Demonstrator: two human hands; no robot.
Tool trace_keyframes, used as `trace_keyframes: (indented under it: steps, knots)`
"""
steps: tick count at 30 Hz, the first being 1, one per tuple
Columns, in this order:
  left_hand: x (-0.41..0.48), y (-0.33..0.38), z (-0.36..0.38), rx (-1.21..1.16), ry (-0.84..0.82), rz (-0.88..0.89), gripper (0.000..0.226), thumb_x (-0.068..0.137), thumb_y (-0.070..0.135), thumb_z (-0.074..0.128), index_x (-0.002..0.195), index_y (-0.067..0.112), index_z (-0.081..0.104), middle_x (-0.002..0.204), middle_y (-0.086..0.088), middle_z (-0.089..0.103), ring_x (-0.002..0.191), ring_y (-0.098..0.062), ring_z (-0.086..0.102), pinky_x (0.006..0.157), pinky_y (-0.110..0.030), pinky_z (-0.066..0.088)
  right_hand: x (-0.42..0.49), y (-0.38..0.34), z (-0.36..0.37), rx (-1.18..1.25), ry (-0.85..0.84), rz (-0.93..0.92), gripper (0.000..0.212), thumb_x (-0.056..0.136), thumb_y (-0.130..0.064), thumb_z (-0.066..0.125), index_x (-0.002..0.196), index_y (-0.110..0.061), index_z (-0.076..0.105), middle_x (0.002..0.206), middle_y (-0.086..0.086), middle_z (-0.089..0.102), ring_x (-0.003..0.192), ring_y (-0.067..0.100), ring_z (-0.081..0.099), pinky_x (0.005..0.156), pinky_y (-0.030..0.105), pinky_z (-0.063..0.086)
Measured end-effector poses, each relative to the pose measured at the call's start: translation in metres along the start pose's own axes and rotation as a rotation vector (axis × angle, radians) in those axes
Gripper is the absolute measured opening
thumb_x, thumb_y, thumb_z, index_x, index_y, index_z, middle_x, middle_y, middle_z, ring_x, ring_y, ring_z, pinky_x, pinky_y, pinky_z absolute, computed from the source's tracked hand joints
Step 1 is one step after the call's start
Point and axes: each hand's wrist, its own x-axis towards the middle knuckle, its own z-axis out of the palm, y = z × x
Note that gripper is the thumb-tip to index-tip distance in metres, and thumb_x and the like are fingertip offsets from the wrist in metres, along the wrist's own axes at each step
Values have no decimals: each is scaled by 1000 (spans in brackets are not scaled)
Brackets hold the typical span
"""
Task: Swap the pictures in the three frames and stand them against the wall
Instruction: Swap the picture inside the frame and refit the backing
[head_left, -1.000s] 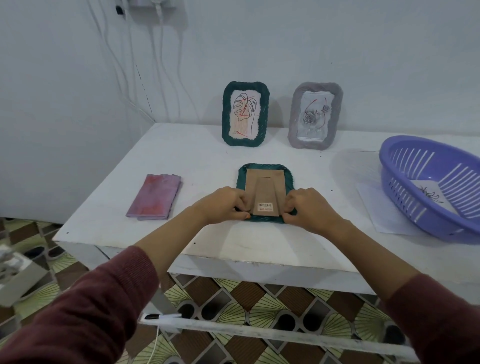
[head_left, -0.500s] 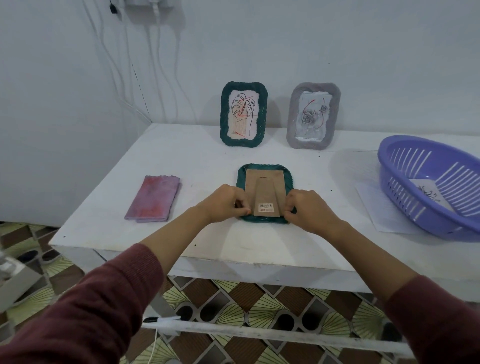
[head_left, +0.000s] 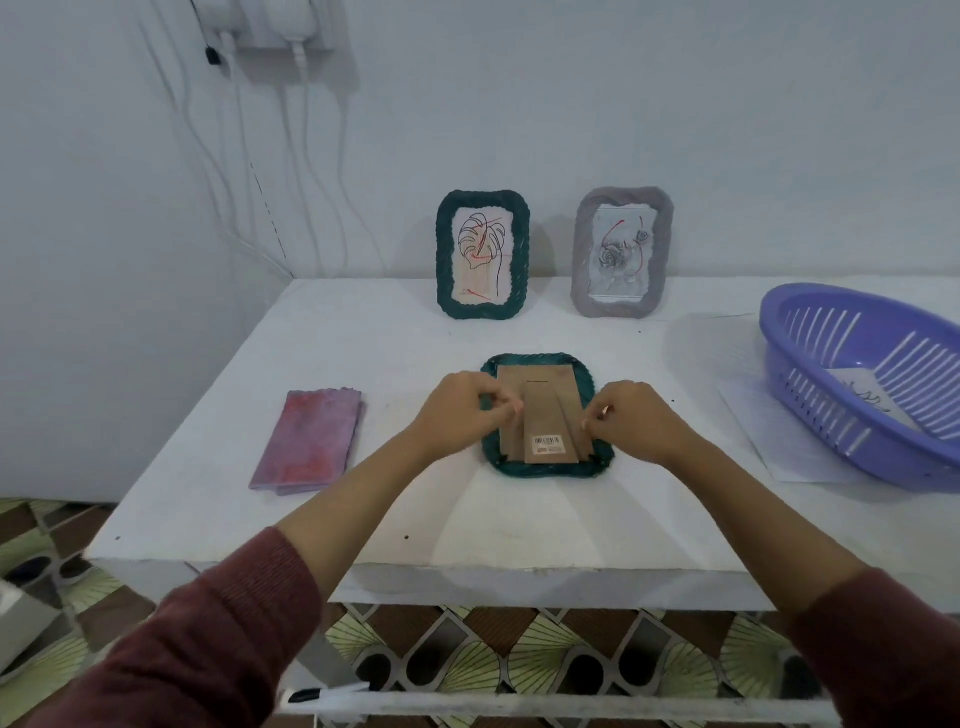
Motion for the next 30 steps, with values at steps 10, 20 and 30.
trace_keyframes:
  steps: [10, 20, 30]
  knots:
    - [65, -30, 2, 101, 60, -171, 29, 86, 18, 63, 113, 8, 65, 120, -11, 61, 110, -22, 55, 98, -30, 41, 62, 1, -6, 139, 87, 17, 34, 86, -15, 62, 119, -9, 62, 125, 11, 59, 105, 22, 54, 73, 12, 30]
    - [84, -43, 10, 86, 48, -162, 24, 81, 15, 68, 102, 5, 70, 104, -12, 64, 88, -15, 54, 82, -20, 42, 100, 13, -1, 32, 9, -55, 26, 83, -13, 65, 108, -5, 64, 66, -17, 35, 58, -3, 35, 50, 7, 32]
    - [93, -44, 5, -34, 11, -239, 20, 75, 10, 75, 92, 1, 72, 96, -11, 66, 66, -2, 49, 58, -2, 41, 102, 15, -3, 93, -115, -75, 8, 88, -12, 58, 86, -16, 51, 63, -13, 37, 56, 0, 35, 50, 13, 25]
